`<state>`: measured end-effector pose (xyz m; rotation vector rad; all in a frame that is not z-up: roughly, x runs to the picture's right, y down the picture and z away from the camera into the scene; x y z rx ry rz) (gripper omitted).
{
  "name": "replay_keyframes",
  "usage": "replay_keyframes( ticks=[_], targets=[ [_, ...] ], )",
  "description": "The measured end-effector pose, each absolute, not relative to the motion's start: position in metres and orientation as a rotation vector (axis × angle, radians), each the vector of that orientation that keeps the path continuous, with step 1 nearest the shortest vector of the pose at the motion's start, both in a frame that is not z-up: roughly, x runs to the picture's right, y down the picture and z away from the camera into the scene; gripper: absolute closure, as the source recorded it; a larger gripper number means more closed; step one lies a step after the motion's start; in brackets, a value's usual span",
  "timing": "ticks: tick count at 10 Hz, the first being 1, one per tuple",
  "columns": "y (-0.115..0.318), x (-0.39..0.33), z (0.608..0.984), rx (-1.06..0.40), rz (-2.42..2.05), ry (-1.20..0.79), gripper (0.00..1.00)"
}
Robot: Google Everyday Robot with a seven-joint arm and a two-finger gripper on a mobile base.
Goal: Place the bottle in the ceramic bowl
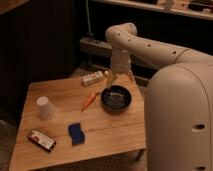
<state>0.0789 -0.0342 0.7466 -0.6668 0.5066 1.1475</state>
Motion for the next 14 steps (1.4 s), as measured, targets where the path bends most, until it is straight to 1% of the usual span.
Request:
replay_keyframes(
  ticks=[3,4,6,7,8,10,14],
  targets=[
    [-0.036,0.079,0.745,-0.655,1.142,0.509,0.22],
    [-0.043,0.077,0.745,-0.643,1.124,0.494,0.22],
    [-0.070,0.069,0.752,-0.606,1.088,0.458,0.22],
    [-0.102,0.063,0.761,-0.571,1.073,0.407,0.22],
    [-0.120,0.059,0.765,-0.550,1.063,0.368,0.22],
    [-0.143,0.052,0.770,-0.519,1.048,0.309,0.22],
    [-0.145,0.052,0.771,-0.514,1.049,0.304,0.22]
  ],
)
